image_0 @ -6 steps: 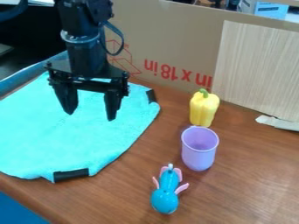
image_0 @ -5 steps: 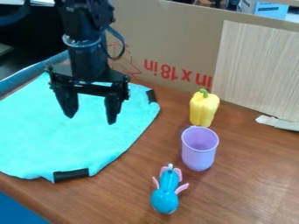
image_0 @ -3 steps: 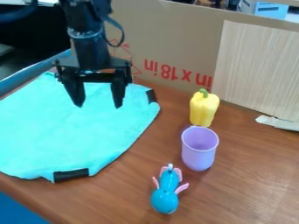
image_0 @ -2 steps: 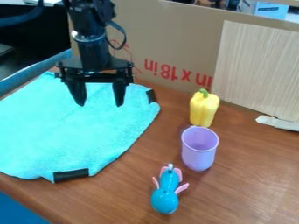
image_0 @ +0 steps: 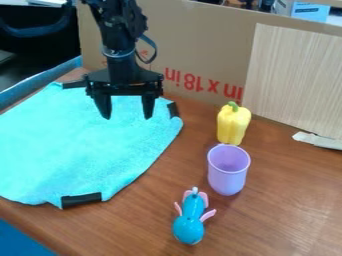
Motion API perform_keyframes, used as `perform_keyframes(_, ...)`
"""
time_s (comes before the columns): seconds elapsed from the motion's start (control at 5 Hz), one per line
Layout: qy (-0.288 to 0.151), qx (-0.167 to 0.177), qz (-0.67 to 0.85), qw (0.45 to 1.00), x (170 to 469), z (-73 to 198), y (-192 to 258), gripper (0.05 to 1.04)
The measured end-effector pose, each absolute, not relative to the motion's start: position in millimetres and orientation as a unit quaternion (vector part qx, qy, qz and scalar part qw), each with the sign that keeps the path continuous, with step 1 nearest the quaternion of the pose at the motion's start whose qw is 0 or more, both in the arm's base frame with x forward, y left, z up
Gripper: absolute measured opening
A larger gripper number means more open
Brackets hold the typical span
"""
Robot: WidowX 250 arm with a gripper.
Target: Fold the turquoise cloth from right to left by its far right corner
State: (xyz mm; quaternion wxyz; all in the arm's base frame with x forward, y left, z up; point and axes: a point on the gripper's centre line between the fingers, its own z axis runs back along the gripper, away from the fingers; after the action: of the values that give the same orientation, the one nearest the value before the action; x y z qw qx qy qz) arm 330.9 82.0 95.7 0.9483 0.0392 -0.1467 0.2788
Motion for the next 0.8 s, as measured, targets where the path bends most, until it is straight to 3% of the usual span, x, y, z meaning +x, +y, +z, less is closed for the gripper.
perform_keyframes(0.2, -0.166, 0.036, 0.306, 0.937, 353.2, 89.4, 91.9, 0.999)
perform_keyframes(0.8, -0.157, 0.050, 0.354, 0.921, 399.0, 69.9, 105.2, 1.000)
